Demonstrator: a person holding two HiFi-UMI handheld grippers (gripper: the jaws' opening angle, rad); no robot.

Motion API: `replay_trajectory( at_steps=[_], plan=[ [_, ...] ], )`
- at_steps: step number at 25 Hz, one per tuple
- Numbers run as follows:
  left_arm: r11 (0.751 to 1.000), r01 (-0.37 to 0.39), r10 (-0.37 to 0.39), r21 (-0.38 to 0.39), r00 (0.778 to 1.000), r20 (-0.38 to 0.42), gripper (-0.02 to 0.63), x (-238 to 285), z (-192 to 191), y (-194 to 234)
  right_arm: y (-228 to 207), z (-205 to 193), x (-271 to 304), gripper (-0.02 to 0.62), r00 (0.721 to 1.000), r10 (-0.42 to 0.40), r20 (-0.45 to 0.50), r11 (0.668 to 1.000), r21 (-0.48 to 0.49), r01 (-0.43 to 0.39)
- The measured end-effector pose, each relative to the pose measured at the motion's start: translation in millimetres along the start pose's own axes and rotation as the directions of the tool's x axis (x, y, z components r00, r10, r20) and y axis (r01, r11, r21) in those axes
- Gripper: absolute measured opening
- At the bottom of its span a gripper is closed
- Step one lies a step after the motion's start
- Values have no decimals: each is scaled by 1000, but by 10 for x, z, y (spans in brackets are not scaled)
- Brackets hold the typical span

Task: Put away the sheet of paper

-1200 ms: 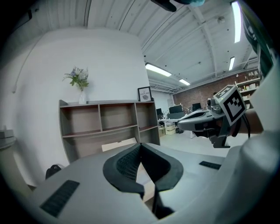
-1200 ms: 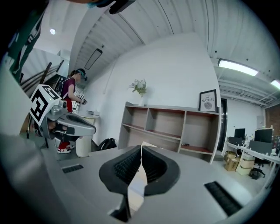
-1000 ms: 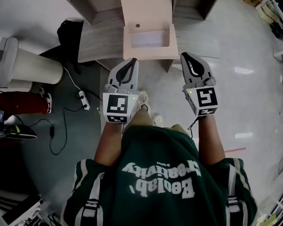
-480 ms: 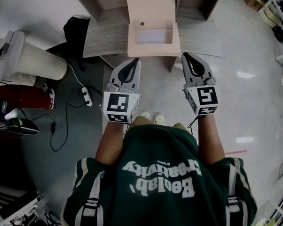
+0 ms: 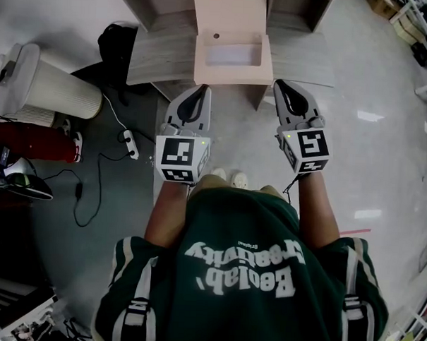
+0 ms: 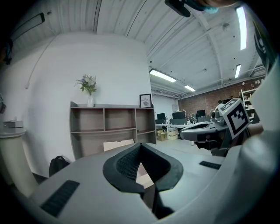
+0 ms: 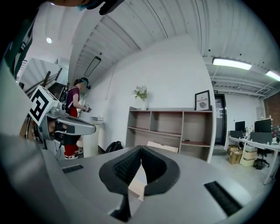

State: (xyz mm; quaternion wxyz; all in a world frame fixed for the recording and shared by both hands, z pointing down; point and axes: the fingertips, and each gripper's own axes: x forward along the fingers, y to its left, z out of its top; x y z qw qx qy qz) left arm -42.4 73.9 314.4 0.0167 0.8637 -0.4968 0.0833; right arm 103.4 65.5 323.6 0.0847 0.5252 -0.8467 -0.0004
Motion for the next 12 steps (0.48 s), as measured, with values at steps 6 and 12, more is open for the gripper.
replay_trajectory(
  at_steps=[6, 12],
  plan=[
    [1000, -2, 2, -2, 1000, -7, 18, 6, -37, -10, 9, -48, -12, 34, 1000, 7, -7, 1000, -3, -7],
    [1000, 5, -5, -1, 1000, -2, 17, -15, -60, -31, 40, -123, -28, 34, 1000, 5, -18, 1000, -8, -5]
  ],
)
